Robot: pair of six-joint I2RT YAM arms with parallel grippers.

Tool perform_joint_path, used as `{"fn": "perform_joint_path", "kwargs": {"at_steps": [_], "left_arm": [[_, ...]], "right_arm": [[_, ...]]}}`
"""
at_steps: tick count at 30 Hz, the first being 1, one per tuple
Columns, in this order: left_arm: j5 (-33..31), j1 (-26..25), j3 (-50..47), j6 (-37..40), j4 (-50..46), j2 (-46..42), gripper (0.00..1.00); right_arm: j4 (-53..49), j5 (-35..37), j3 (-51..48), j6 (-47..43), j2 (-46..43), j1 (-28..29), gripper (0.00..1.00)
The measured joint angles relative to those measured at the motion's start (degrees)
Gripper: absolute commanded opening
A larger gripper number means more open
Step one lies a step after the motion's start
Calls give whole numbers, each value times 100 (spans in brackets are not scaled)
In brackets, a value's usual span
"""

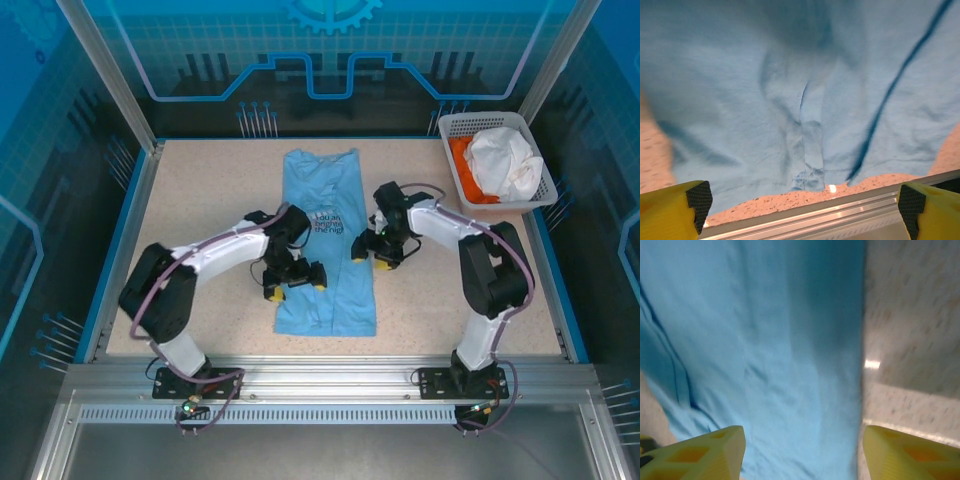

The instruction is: Fold and stack the t-shirts

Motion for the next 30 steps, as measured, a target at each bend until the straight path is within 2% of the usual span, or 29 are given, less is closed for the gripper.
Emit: {"fn": "perform_joint_path", "kwargs": {"at_steps": [6,13,22,30], "left_arm": [[-138,295,-623,-94,-94,-839,81],[280,444,-2046,-415,76,-966,57],[815,553,-2662,-623,907,-992,55],[960,667,-2765,-610,1259,-999,48]], "right_arm": [[-37,-463,-1156,-238,-1113,59,64],[-76,-1104,-2439,-321,-1926,203,53],[190,-1449,-3056,-129,-1996,437,44],[527,-1471,-3060,-37,-1742,581,44]]}}
